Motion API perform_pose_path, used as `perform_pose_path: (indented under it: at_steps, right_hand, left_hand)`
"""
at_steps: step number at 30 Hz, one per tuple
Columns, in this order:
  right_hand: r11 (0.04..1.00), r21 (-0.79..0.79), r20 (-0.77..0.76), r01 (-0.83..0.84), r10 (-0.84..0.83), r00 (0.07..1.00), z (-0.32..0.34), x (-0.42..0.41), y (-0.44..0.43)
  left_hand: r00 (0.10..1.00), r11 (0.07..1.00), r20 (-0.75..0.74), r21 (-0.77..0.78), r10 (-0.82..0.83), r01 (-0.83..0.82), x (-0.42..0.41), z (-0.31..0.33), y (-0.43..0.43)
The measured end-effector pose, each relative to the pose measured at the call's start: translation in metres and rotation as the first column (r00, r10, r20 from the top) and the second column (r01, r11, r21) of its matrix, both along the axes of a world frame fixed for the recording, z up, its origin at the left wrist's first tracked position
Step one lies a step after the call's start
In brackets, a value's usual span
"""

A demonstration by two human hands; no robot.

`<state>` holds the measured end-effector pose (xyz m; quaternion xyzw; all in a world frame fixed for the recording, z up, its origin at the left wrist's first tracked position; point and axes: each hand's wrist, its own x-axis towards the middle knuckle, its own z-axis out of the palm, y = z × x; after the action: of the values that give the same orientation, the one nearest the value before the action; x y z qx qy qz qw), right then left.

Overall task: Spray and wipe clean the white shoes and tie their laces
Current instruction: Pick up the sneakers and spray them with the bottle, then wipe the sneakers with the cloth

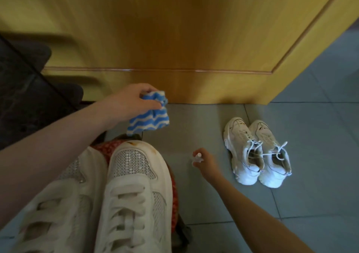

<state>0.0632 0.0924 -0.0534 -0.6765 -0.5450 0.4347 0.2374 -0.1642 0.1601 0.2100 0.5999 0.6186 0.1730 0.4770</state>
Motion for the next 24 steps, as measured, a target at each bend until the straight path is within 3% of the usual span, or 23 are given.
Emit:
perform_pose_path:
  at_steps: [8, 12, 15, 17, 19, 22, 24]
  right_hand:
    - [1.0, -0.023, 0.022, -0.001, 0.002, 1.0, -0.021, 0.004, -0.015]
    - [0.985, -0.165, 0.045, -0.048, 0.056, 0.997, 0.004, 0.01, -0.019]
    - [0.999, -0.034, 0.007, 0.001, -0.001, 1.0, 0.048, 0.007, -0.016]
    - [0.986, 0.13, -0.089, 0.109, -0.098, 0.991, 0.096, -0.004, -0.009]
    - [0.961, 0.231, -0.284, 0.155, -0.086, 0.955, 0.157, -0.024, 0.001]
    - [0.966, 0.257, -0.559, 0.006, 0.143, 0.817, 0.239, -0.062, 0.009]
    - [0.954, 0.266, -0.611, -0.139, 0.278, 0.741, 0.268, -0.086, 0.009]
  left_hand:
    - [0.991, 0.997, 0.111, -0.004, 0.071, -0.071, -0.005, 0.011, -0.012]
    - [0.985, 0.995, 0.141, -0.014, 0.101, -0.1, -0.008, 0.024, -0.021]
    - [0.976, 0.992, 0.18, -0.012, 0.123, -0.123, -0.013, 0.032, -0.029]
    - [0.967, 0.99, 0.214, -0.011, 0.141, -0.142, -0.017, 0.036, -0.033]
    - [0.96, 0.987, 0.233, -0.002, 0.154, -0.158, -0.019, 0.038, -0.036]
    - [0.923, 0.976, 0.323, -0.015, 0.209, -0.216, -0.016, 0.043, -0.042]
    - [0.899, 0.971, 0.369, -0.038, 0.234, -0.237, -0.013, 0.049, -0.047]
